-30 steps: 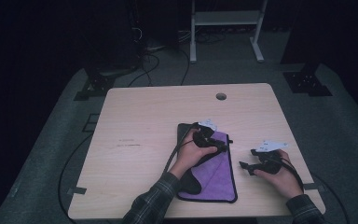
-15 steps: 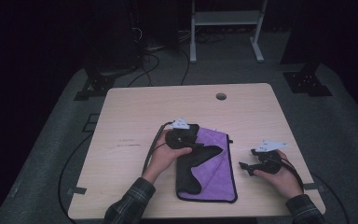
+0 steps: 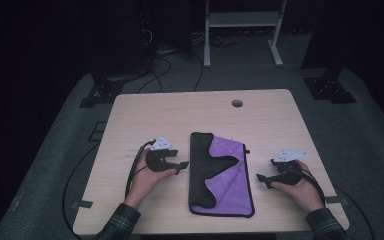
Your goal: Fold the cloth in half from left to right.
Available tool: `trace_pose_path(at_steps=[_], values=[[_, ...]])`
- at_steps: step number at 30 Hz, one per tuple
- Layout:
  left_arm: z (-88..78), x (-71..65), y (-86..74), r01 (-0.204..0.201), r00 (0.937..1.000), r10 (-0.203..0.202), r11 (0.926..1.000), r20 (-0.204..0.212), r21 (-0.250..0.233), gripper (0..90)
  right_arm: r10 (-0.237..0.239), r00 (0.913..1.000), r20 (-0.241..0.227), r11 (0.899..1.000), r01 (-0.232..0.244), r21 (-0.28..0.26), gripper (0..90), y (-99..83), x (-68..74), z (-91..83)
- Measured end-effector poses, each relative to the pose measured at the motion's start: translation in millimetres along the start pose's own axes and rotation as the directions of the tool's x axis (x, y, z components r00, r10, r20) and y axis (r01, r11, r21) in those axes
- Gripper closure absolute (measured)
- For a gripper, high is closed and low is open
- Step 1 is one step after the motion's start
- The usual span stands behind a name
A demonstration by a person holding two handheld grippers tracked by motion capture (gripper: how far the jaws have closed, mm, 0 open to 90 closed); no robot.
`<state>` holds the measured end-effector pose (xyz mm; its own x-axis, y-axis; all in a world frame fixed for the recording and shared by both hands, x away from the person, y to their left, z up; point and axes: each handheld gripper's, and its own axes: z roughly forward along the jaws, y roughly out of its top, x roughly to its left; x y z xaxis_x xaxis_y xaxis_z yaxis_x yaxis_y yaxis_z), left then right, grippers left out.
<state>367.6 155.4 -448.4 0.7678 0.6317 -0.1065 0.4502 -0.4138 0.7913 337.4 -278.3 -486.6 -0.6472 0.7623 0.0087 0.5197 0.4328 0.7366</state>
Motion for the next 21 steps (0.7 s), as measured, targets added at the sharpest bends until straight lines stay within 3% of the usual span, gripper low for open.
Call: trace_pose_path(at_steps=[1, 4, 10, 15, 21], values=[[-6.0, 4.1, -11.6, 0.011, 0.9997, -0.011, 0.9998, -0.02, 0.018, 30.6, 0.0, 1.0, 0.001, 1.0, 0.0, 0.0, 14.4, 0.0, 0.0, 0.0], [-13.7, 8.5, -23.5, 0.02, 0.999, -0.019, 0.9992, -0.04, 0.034, 30.4, -0.001, 1.0, 0.001, 1.0, 0.001, -0.001, 15.0, 0.0, -0.2, -0.1], [-33.6, 14.3, -47.0, 0.016, 0.993, -0.007, 0.9972, -0.118, 0.073, 29.1, 0.0, 1.0, 0.0, 1.0, 0.0, -0.018, 29.4, 0.1, -2.0, -1.5], [-43.7, 20.6, -61.9, 0.031, 0.9869, -0.014, 0.9946, -0.161, 0.1, 27.8, 0.015, 0.9997, -0.018, 0.999, -0.016, -0.036, 37.8, 5.0, -2.4, -5.9], [-48.6, 21.1, -72.8, 0.023, 0.9795, -0.003, 0.9951, -0.202, 0.096, 21.9, 0.009, 0.9992, -0.039, 0.998, -0.011, -0.065, 38.9, 13.7, 1.2, -7.4]])
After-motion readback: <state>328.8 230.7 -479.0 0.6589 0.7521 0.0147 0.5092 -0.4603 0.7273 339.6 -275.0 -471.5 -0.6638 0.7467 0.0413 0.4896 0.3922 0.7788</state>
